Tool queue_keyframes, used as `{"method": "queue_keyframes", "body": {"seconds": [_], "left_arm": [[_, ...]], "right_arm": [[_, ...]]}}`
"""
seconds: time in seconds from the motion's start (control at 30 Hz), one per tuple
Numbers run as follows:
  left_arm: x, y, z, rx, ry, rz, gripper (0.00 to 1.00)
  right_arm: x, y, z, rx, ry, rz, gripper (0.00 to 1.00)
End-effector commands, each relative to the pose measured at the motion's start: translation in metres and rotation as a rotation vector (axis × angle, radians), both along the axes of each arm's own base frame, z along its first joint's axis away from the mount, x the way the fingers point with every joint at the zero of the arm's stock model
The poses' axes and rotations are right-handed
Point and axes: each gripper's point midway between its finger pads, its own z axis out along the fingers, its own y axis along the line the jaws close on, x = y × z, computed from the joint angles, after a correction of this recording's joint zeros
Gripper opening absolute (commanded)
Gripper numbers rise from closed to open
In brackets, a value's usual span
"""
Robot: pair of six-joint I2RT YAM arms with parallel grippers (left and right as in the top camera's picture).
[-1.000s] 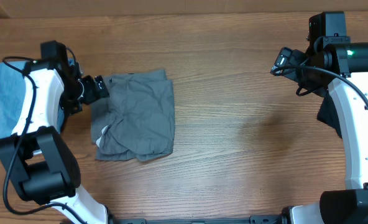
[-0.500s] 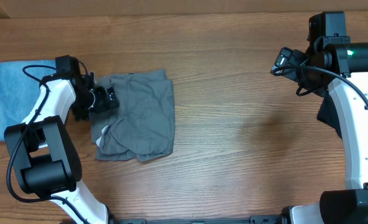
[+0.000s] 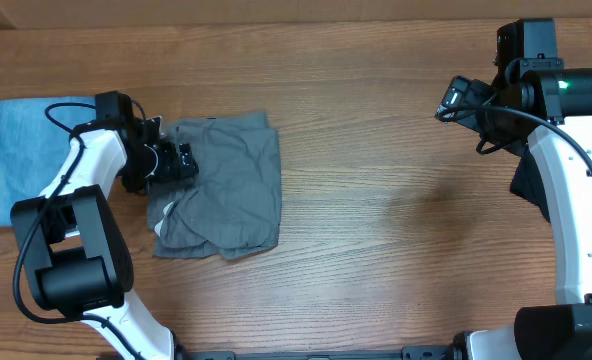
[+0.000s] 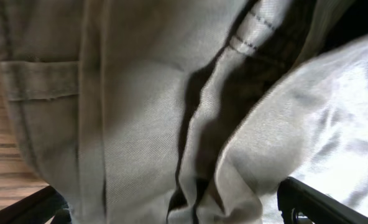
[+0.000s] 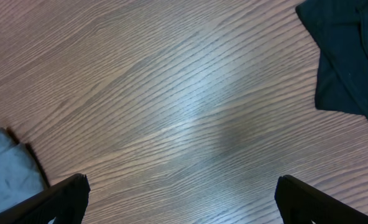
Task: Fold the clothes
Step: 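Grasp the left edge of the grey shorts with the left gripper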
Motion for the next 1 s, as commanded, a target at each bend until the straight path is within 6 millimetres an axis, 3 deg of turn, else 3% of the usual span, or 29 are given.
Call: {"method": "queue_keyframes", "body": {"seconds": [0.0,0.13,0.2,0.23,0.3,0.33,0.4,0.53,0.57,0.77,0.87,0.97], "left_arm": [[-0.009,-0.005,-0.014,0.030,0.034,-0.023,1.00],[-0.012,-0.005,-0.020,0.035,0.037,-0.021,1.00],[-0.014,-0.006,-0.021,0.033,0.040,-0.021,0.94],[-0.014,-0.006,-0.021,0.030,0.040,-0.021,0.84],[-0.014,-0.008,-0.021,0.019,0.040,-0.013,0.46],[-0.014,-0.008,-0.021,0.019,0.041,-0.007,0.34],[-0.013,-0.008,-0.021,0.019,0.040,-0.007,0.24],[-0.013,-0.007,-0.021,0.020,0.038,-0.007,0.16],[-0.013,-0.008,-0.021,0.019,0.037,-0.007,0.06],[-0.003,-0.014,-0.011,-0.027,0.008,-0.006,0.04],[0.010,-0.015,0.008,-0.037,-0.027,-0.009,0.04],[0.026,-0.010,0.041,-0.015,-0.078,-0.017,0.04]], "right_arm": [[0.001,0.000,-0.001,0.005,-0.001,-0.005,1.00],[0.001,0.000,-0.001,0.005,-0.001,-0.005,1.00],[0.001,0.000,-0.001,0.005,-0.001,-0.005,1.00],[0.001,0.000,-0.001,0.005,-0.001,-0.005,1.00],[0.001,0.000,-0.001,0.005,-0.001,-0.005,1.00],[0.001,0.000,-0.001,0.005,-0.001,-0.005,1.00],[0.001,0.000,-0.001,0.005,-0.001,-0.005,1.00],[0.001,0.000,-0.001,0.005,-0.001,-0.005,1.00],[0.001,0.000,-0.001,0.005,-0.001,-0.005,1.00],[0.001,0.000,-0.001,0.005,-0.001,-0.005,1.00],[0.001,0.000,-0.001,0.005,-0.001,-0.005,1.00],[0.001,0.000,-0.001,0.005,-0.001,-0.005,1.00]]}}
